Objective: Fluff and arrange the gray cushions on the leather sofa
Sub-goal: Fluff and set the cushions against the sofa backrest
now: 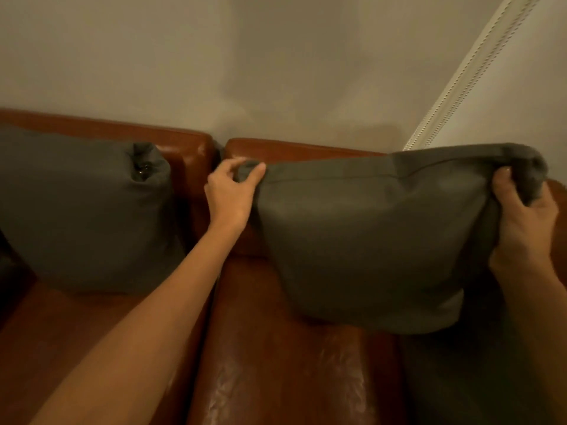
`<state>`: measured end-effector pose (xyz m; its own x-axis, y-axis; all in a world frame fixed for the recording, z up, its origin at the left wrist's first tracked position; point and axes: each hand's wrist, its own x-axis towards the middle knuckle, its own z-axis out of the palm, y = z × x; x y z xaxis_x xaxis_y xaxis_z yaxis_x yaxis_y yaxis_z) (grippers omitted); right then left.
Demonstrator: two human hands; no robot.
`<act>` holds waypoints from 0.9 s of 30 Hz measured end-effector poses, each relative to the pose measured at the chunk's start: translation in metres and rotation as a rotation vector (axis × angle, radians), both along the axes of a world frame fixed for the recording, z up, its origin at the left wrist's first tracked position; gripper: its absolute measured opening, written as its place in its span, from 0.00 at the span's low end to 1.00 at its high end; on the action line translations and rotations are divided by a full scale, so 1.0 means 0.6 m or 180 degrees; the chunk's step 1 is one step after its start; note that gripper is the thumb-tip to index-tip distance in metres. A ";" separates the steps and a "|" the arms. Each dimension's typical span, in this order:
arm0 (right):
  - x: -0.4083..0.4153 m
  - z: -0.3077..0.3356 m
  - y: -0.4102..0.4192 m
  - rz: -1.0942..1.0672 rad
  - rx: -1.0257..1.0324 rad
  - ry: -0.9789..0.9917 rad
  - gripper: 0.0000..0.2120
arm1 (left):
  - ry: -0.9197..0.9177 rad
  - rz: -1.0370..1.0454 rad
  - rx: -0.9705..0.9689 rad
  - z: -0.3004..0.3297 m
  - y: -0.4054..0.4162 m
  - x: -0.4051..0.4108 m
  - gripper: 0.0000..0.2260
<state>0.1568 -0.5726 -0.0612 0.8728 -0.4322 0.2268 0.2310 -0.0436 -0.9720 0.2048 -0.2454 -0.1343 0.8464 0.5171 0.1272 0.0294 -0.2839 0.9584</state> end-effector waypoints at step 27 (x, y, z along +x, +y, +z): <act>0.069 -0.135 0.293 0.2149 -0.3773 0.0920 0.39 | 0.1087 -0.0118 -0.1525 0.005 0.070 0.002 0.03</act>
<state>0.1981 -0.3967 -0.1419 0.9113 0.4067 -0.0647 0.3368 -0.8265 -0.4512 0.2058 -0.2034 -0.1313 0.8170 0.4191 -0.3962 0.3572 0.1716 0.9181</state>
